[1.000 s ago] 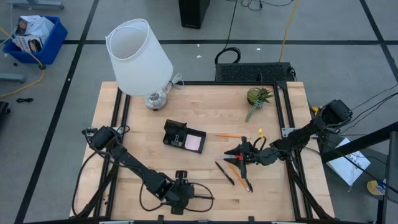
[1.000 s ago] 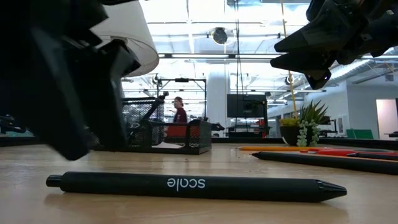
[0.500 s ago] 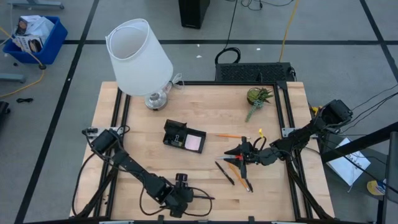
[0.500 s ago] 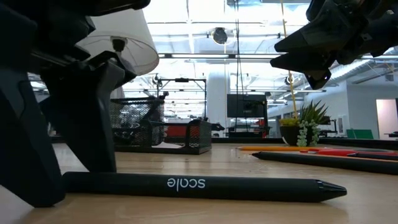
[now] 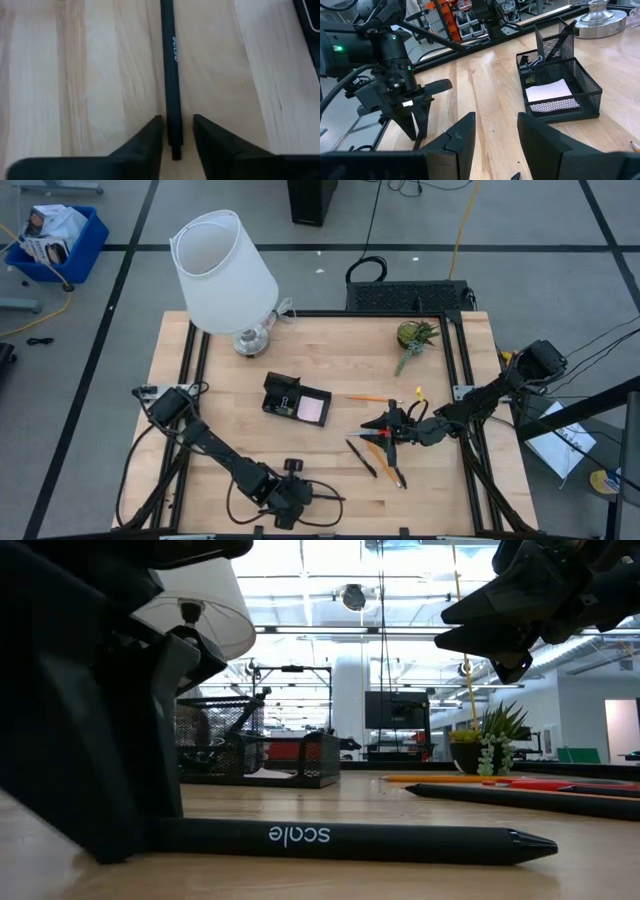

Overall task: Pick and place office supplies into organizer
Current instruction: Put the black pen into the black desk organizer

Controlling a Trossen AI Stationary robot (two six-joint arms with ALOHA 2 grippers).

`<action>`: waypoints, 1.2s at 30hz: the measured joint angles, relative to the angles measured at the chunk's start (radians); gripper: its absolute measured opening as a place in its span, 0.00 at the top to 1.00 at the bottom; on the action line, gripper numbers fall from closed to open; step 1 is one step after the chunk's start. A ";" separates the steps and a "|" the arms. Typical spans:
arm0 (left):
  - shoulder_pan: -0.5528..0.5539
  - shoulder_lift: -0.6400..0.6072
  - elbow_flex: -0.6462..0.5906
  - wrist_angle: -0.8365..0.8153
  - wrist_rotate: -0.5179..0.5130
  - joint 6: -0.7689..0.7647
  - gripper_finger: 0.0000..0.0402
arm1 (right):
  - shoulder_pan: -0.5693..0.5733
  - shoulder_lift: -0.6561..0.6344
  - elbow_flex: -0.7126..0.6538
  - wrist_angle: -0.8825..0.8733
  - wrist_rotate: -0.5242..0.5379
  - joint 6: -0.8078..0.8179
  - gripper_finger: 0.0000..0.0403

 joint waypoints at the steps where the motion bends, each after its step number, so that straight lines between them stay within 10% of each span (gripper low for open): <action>1: 0.003 0.000 0.000 0.000 0.002 0.000 0.77 | 0.000 0.000 0.000 0.000 0.000 0.000 0.65; 8: 0.016 0.001 0.000 -0.002 0.008 0.028 0.94 | 0.000 0.000 0.000 0.000 0.000 0.000 0.65; 36: 0.071 0.002 -0.003 -0.031 -0.045 0.069 0.86 | -0.012 0.000 0.000 0.193 0.028 -0.165 0.65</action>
